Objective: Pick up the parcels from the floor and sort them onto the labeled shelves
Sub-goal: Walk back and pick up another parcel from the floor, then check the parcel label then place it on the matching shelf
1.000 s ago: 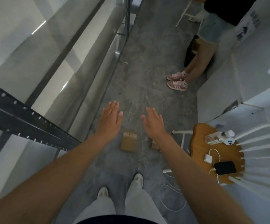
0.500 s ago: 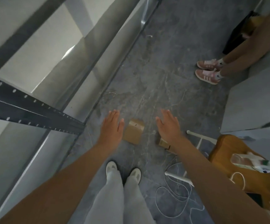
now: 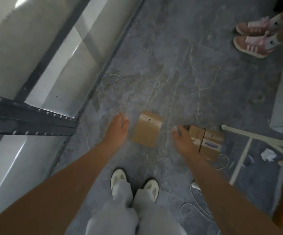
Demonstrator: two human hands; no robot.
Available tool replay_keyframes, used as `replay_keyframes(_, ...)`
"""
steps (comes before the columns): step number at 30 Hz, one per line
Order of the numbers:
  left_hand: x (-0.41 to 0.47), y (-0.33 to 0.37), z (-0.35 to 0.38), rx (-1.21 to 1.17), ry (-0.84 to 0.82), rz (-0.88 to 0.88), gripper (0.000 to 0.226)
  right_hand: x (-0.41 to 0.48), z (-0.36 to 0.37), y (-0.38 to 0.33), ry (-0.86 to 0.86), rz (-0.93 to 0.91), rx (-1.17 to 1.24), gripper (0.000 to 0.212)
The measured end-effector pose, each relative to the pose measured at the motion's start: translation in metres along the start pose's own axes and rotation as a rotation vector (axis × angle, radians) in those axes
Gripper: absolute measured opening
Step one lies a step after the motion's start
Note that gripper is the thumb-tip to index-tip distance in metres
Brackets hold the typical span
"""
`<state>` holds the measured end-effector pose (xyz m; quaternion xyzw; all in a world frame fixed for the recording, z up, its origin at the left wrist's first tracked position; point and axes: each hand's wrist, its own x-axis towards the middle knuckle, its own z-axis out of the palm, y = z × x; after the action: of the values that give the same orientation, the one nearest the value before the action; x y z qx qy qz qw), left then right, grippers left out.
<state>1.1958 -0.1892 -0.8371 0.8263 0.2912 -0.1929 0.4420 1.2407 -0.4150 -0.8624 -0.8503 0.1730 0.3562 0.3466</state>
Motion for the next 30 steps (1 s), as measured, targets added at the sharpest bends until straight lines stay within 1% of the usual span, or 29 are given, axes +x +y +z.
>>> replay_keyframes(3,0.042,-0.037,0.036,-0.013,-0.039,-0.071,0.049,0.052,0.025,0.025,0.007,0.029,0.005,0.055)
replay_keyframes(6,0.079,-0.073,0.071,-0.007,-0.068,-0.099,0.049,0.093,0.054,0.05,0.02,0.021,0.028,0.056)
replay_keyframes(10,0.123,-0.107,0.11,-0.056,-0.111,-0.165,0.049,0.136,0.086,0.073,-0.054,0.054,0.041,0.059)
replay_keyframes(13,0.154,-0.116,0.134,-0.117,-0.137,-0.231,0.035,0.165,0.101,0.081,-0.095,0.11,0.099,0.056)
replay_keyframes(16,0.175,-0.112,0.148,-0.155,-0.199,-0.276,0.035,0.184,0.112,0.088,-0.123,0.183,0.16,0.05)
replay_keyframes(17,0.18,-0.111,0.15,-0.171,-0.211,-0.288,0.042,0.189,0.116,0.09,-0.14,0.2,0.182,0.045)
replay_keyframes(19,0.192,-0.115,0.154,-0.184,-0.216,-0.301,0.048,0.189,0.121,0.092,-0.206,0.241,0.211,0.029)
replay_keyframes(20,0.197,-0.119,0.158,-0.186,-0.223,-0.306,0.048,0.186,0.123,0.092,-0.253,0.259,0.226,0.032)
replay_keyframes(21,0.2,-0.12,0.161,-0.194,-0.24,-0.305,0.048,0.183,0.124,0.092,-0.291,0.28,0.225,0.042)
replay_keyframes(23,0.193,-0.115,0.16,-0.214,-0.276,-0.301,0.047,0.178,0.126,0.092,-0.303,0.303,0.241,0.064)
replay_keyframes(25,0.177,-0.104,0.149,-0.255,-0.27,-0.301,0.046,0.174,0.127,0.09,-0.286,0.301,0.292,0.067)
replay_keyframes(28,0.159,-0.091,0.126,-0.282,-0.207,-0.272,0.046,0.146,0.116,0.063,-0.275,0.29,0.345,0.067)
replay_keyframes(30,0.144,-0.078,0.103,-0.305,-0.174,-0.257,0.046,0.125,0.103,0.044,-0.279,0.271,0.355,0.072)
